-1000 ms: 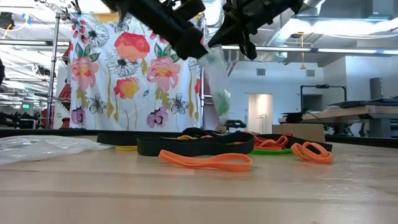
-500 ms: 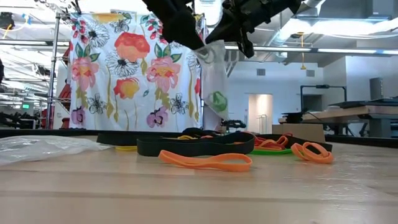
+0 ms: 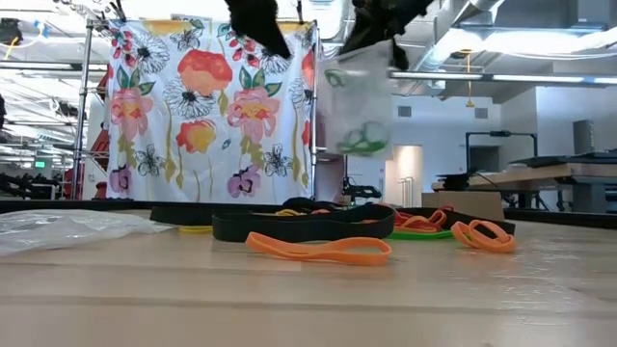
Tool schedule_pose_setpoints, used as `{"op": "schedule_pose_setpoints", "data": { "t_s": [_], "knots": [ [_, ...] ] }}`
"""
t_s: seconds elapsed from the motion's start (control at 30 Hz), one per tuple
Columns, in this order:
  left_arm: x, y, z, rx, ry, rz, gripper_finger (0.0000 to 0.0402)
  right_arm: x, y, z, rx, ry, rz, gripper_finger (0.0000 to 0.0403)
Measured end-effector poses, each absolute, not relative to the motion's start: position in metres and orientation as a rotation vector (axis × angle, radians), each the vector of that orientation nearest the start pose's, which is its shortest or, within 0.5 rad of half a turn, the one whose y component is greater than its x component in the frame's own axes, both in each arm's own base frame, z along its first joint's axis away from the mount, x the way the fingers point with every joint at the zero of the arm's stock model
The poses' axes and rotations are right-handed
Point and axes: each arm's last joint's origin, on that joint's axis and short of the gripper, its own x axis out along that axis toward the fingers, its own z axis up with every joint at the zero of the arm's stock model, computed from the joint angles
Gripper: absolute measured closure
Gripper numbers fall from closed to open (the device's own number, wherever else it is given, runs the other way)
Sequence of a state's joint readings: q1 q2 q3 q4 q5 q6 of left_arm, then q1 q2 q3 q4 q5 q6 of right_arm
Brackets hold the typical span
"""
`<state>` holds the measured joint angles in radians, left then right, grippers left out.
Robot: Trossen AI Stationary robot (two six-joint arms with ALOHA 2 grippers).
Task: Sort rubber bands
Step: Put the green rubber band into the transparent zip bag
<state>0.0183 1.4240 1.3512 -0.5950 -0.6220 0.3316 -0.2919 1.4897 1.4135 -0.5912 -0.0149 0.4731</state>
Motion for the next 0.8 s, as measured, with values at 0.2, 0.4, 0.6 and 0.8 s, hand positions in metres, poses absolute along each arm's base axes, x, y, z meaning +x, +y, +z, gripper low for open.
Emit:
{"op": "schedule_pose_setpoints", "data": {
  "t_s": [0.2, 0.4, 0.6, 0.8],
  "knots": [
    [0.277, 0.032, 0.349, 0.333, 0.628, 0.331, 0.0233, 0.305, -0.094, 0.366, 0.540, 0.607, -0.357, 0.0403],
    [0.273, 0.031, 0.312, 0.331, 0.638, 0.306, 0.0233, 0.302, -0.089, 0.360, 0.487, 0.674, -0.491, 0.0403],
    [0.273, 0.032, 0.292, 0.341, 0.644, 0.306, 0.0233, 0.311, -0.081, 0.374, 0.546, 0.559, -0.407, 0.0403],
    [0.273, 0.031, 0.287, 0.332, 0.644, 0.274, 0.0233, 0.305, -0.086, 0.371, 0.503, 0.598, -0.512, 0.0403]
  ]
}}
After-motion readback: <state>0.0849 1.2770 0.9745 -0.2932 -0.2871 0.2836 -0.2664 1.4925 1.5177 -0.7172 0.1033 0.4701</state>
